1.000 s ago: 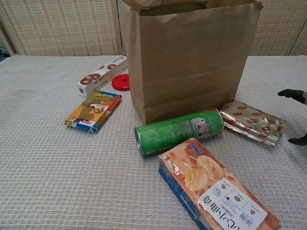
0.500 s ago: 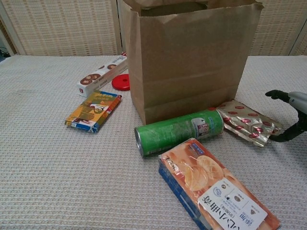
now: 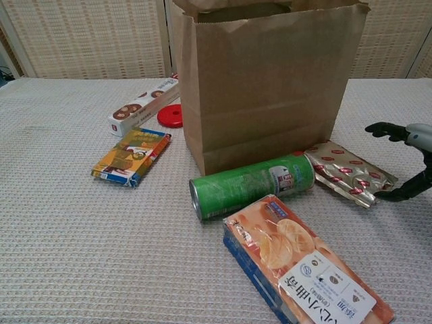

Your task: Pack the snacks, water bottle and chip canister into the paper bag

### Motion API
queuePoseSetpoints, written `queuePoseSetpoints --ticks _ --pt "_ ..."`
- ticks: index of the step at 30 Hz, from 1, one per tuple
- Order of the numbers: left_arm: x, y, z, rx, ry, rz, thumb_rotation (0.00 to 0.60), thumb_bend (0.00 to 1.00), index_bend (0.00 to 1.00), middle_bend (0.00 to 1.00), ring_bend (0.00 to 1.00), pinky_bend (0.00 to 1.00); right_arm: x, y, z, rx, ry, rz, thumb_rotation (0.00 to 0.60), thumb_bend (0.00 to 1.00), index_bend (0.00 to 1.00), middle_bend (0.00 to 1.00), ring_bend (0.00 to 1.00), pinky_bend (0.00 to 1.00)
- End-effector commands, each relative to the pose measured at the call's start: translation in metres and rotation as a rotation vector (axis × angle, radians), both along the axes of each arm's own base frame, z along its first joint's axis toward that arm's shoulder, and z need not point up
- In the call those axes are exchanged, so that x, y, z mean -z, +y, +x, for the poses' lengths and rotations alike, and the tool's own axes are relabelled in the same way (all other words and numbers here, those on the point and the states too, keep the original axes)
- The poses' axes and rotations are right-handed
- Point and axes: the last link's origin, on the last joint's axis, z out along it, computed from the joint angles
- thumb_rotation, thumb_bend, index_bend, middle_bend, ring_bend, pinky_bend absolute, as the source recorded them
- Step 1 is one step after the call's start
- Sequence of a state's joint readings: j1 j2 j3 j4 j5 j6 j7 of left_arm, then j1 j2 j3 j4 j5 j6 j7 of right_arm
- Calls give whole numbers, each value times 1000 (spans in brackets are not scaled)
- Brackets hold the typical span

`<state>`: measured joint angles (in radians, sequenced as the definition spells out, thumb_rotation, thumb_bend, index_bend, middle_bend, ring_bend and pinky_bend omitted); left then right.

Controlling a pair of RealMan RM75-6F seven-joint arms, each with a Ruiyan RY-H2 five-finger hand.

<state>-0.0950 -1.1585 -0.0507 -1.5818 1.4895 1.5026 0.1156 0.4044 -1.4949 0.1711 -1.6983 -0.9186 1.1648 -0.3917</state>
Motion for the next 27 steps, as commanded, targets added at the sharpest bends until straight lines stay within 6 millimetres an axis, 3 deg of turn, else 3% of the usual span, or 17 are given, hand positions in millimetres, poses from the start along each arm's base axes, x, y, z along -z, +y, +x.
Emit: queuePoseSetpoints --ticks 1,10,19,21,22,23,27 --pt "0 -1 0 2 -2 3 600 372 0 0 0 0 21 -4 2 -25 4 -21 600 102 0 23 0 0" --pt "0 -1 0 5 -1 4 600 378 0 0 0 0 51 -13 2 -31 43 -78 600 103 0 20 0 0" --pt "0 -2 0 15 1 4 600 382 0 0 0 0 45 -28 -15 19 81 -131 600 106 0 22 0 10" --pt "1 -2 0 15 -2 4 600 384 0 0 0 0 47 -31 -17 28 87 -138 600 143 13 38 8 93" --pt "1 -2 0 15 -3 4 600 383 0 0 0 0 49 -32 -19 37 91 -133 600 175 47 66 33 181" --pt "0 -2 0 15 -3 4 600 383 0 0 0 0 51 -32 -21 47 91 -127 600 211 109 110 75 276" --pt "0 -2 -1 14 -4 5 600 383 0 0 0 0 53 -33 -22 47 100 -126 600 318 258 250 236 465"
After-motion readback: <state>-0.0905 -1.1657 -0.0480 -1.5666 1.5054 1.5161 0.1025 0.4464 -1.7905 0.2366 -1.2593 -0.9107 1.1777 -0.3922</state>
